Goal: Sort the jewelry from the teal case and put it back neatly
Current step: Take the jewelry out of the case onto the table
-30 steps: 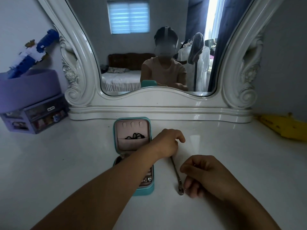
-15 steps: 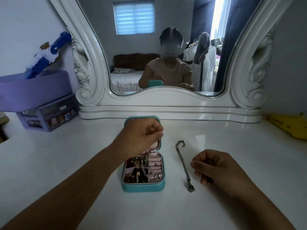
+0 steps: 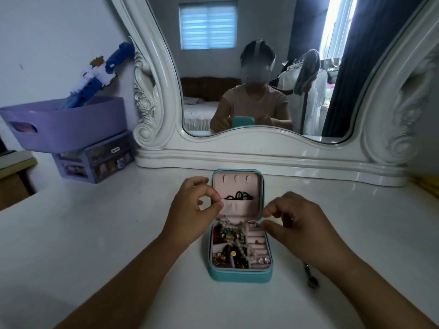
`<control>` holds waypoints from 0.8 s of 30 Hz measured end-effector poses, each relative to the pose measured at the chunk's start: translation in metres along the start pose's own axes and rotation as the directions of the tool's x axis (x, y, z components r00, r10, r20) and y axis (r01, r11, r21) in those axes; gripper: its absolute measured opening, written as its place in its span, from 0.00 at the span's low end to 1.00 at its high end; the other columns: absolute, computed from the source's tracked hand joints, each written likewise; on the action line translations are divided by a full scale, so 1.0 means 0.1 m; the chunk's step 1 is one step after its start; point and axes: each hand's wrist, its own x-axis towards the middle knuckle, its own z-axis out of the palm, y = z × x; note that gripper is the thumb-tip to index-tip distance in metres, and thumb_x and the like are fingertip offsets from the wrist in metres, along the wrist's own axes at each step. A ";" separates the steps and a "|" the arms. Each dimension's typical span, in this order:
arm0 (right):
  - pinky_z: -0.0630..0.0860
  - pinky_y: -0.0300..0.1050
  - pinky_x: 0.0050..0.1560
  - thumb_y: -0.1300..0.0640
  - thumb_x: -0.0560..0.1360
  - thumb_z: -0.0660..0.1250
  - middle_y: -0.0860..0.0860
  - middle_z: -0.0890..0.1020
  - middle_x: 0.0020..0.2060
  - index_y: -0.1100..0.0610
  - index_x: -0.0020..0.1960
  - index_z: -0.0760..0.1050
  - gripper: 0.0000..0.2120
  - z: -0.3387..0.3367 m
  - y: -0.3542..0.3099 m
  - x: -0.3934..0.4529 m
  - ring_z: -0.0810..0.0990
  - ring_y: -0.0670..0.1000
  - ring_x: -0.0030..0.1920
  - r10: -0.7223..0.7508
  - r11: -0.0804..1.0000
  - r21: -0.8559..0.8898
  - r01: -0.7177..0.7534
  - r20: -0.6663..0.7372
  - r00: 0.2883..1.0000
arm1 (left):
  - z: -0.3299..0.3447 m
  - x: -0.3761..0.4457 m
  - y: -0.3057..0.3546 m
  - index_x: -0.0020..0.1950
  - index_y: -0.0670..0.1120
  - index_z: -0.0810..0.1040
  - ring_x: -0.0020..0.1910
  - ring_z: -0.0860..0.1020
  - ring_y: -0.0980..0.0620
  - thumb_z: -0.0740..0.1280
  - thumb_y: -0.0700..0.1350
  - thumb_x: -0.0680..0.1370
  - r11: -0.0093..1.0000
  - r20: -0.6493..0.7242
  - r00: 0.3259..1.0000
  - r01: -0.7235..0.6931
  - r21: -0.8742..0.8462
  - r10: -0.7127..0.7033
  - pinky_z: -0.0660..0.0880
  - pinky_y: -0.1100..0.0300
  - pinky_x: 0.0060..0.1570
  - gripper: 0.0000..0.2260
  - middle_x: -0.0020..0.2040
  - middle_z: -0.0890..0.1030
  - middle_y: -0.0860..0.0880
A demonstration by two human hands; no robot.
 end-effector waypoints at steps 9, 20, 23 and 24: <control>0.73 0.44 0.44 0.56 0.73 0.62 0.50 0.82 0.54 0.47 0.61 0.75 0.18 0.37 -0.12 0.47 0.80 0.55 0.52 -0.128 0.967 -0.230 0.107 -0.079 0.989 | 0.03 -0.07 -0.05 0.46 0.54 0.71 0.31 0.75 0.62 0.66 0.34 0.74 0.974 0.255 0.965 0.117 -0.195 -0.065 0.70 0.71 0.30 0.14 0.36 0.73 0.56; 0.71 0.43 0.27 0.59 0.67 0.66 0.50 0.82 0.32 0.50 0.40 0.78 0.06 0.45 -0.11 0.53 0.80 0.57 0.30 -0.231 0.878 -0.448 0.166 -0.094 0.968 | -0.09 0.01 -0.15 0.43 0.56 0.70 0.28 0.67 0.50 0.60 0.30 0.71 0.977 0.206 0.968 0.174 -0.127 -0.146 0.64 0.59 0.31 0.19 0.32 0.71 0.47; 0.73 0.44 0.37 0.61 0.72 0.64 0.48 0.82 0.36 0.52 0.42 0.76 0.05 0.47 -0.16 0.59 0.79 0.50 0.37 -0.125 0.991 -0.064 0.118 -0.118 0.985 | -0.17 -0.03 -0.15 0.44 0.52 0.71 0.21 0.63 0.57 0.59 0.29 0.71 0.978 0.174 0.973 0.174 -0.119 -0.152 0.61 0.65 0.24 0.17 0.27 0.68 0.55; 0.73 0.42 0.39 0.63 0.73 0.64 0.47 0.81 0.35 0.52 0.40 0.75 0.06 0.44 -0.21 0.61 0.78 0.46 0.37 -0.095 0.989 0.099 0.111 -0.152 0.984 | -0.18 -0.05 -0.15 0.45 0.51 0.71 0.20 0.62 0.58 0.60 0.29 0.71 0.979 0.168 0.975 0.167 -0.121 -0.145 0.60 0.67 0.23 0.16 0.26 0.68 0.55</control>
